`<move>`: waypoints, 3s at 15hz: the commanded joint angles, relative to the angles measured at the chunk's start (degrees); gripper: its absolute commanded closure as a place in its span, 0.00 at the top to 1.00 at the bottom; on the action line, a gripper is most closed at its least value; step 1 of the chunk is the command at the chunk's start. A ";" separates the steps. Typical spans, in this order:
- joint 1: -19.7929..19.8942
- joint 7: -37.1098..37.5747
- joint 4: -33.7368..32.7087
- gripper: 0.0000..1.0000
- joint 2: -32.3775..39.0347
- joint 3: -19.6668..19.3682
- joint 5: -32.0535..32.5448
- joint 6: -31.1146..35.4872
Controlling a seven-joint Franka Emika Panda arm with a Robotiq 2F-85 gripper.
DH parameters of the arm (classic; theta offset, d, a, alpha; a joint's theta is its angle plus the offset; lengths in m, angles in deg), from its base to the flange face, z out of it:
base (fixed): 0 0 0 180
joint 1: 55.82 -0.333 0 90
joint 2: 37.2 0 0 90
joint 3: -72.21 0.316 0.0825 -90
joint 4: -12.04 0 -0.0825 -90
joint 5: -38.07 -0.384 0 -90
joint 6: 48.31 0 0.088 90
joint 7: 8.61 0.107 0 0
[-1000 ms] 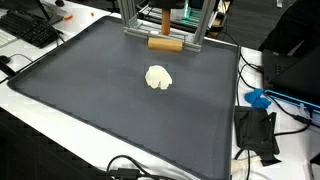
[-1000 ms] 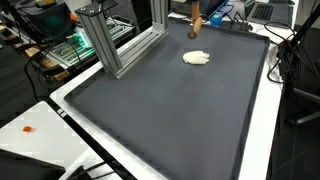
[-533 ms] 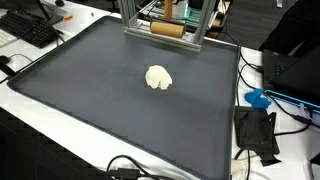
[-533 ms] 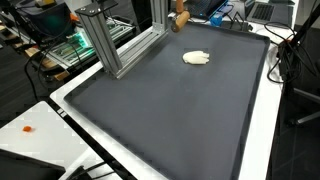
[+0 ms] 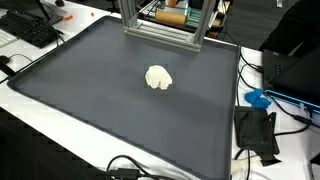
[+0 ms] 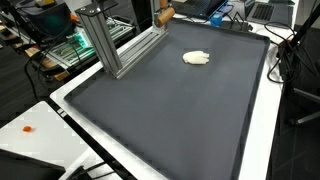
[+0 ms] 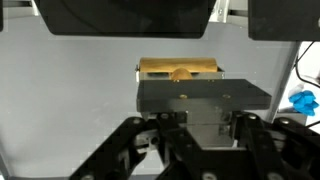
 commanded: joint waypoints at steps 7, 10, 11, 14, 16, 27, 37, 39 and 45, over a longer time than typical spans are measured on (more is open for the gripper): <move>-3.99 3.08 3.97 0.23 -8.95 1.21 -4.65 -4.80; -4.57 2.91 4.94 0.23 -10.01 1.77 -4.38 -5.49; -4.56 2.96 5.27 0.23 -10.40 1.89 -4.15 -5.73; -4.28 3.06 5.87 0.23 -11.60 1.88 -3.67 -6.28; -3.95 3.24 6.18 0.23 -12.20 1.98 -3.06 -6.44; -3.93 2.79 8.69 0.23 -13.43 2.33 -2.63 -8.40; -3.71 3.95 9.98 0.23 -12.83 2.67 -3.10 -6.94; -3.47 4.08 9.47 0.75 -12.60 2.66 -2.62 -7.71; -3.12 2.66 6.91 1.00 -11.99 2.01 -1.53 -9.76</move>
